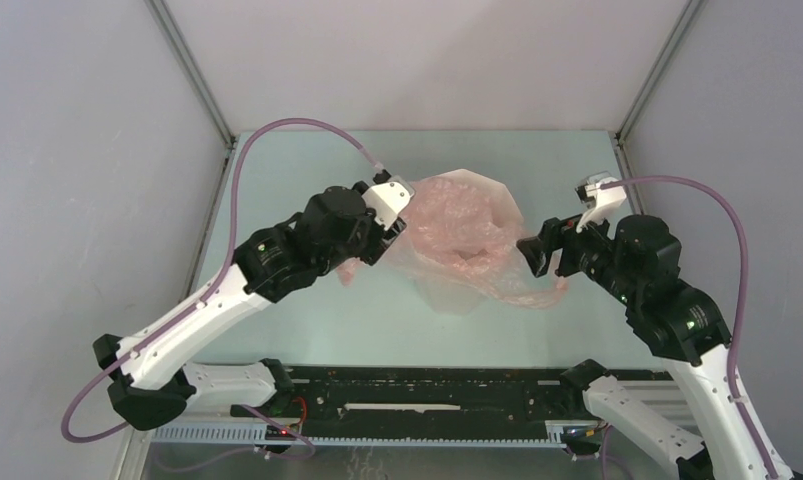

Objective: Put the trash bags into the trash bin

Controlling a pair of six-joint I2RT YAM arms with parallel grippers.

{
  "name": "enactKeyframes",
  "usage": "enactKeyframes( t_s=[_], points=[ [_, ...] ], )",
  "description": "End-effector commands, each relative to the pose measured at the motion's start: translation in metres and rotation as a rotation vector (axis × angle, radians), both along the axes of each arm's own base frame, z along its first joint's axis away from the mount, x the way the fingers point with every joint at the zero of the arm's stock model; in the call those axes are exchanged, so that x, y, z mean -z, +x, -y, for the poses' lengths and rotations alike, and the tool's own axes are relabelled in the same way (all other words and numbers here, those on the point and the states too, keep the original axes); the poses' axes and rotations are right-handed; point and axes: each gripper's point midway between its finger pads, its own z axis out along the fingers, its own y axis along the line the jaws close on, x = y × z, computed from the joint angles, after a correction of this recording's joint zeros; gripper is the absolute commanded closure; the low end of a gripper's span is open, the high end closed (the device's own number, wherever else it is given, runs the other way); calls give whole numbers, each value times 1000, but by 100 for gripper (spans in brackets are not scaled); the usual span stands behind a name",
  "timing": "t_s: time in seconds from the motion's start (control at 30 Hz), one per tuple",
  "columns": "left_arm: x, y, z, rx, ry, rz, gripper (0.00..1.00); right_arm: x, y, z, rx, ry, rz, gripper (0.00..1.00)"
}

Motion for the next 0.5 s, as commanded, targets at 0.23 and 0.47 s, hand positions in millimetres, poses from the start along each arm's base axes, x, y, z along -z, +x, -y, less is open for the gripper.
enactKeyframes(
  t_s=[0.23, 0.47],
  points=[
    [-48, 23, -3, -106, -75, 133, 71, -36, 35, -19, -23, 41, 125, 65],
    [-61, 46, 15, -167, -173, 103, 81, -22, 67, -4, 145, 12, 89, 91]
  ],
)
